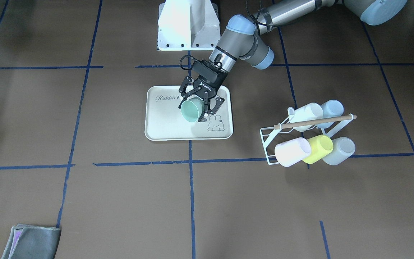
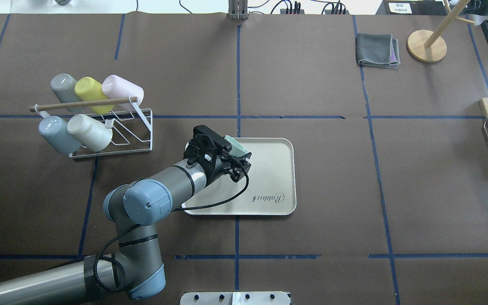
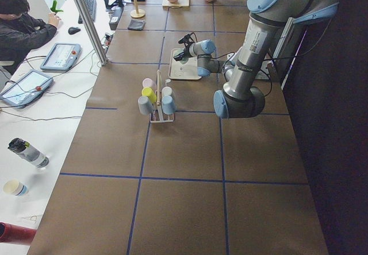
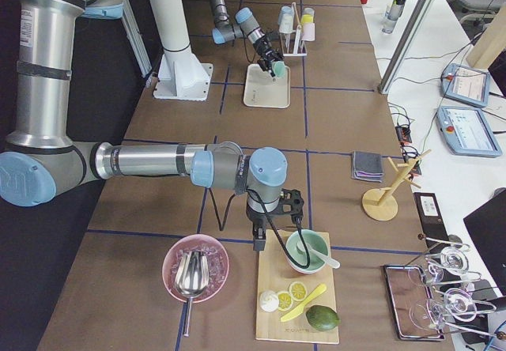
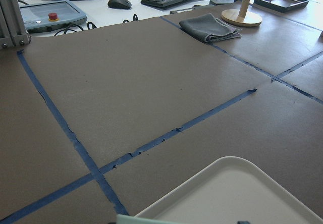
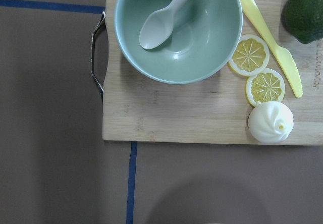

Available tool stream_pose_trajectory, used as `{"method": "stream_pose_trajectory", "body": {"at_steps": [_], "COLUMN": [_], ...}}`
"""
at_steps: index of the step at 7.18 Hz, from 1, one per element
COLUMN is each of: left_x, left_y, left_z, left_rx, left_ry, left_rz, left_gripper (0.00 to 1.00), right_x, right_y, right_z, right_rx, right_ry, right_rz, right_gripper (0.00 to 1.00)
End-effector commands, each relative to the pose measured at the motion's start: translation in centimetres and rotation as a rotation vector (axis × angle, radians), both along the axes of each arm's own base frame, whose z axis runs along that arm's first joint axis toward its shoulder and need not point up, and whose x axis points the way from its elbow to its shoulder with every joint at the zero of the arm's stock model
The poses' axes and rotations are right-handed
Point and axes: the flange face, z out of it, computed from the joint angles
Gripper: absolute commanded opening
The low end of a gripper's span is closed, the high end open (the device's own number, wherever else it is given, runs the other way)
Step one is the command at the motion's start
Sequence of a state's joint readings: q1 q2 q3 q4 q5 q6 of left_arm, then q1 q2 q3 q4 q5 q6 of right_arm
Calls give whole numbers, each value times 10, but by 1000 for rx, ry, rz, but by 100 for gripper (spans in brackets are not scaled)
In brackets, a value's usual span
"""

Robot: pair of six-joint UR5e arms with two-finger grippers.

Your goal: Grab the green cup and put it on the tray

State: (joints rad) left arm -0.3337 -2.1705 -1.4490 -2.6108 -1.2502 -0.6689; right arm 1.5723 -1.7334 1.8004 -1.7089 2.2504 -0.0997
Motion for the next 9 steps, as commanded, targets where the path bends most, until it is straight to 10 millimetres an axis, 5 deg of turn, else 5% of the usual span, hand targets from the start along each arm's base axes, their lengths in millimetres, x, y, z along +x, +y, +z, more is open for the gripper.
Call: {"method": "stream_pose_trajectory", "body": {"at_steps": [1, 9], "left_x": [1, 4], "left_y": [0, 0], "left_z": [0, 6], "left_rx": [0, -4], "left_ry": [-1, -12], "left_rz": [1, 2], "left_gripper": [82, 85], "right_x": [0, 0], "right_y": [0, 0], "right_z": [0, 2], "right_rx": [-1, -4], "right_ry": [0, 0], "right_rz": [0, 0], "right_gripper": [100, 100]}}
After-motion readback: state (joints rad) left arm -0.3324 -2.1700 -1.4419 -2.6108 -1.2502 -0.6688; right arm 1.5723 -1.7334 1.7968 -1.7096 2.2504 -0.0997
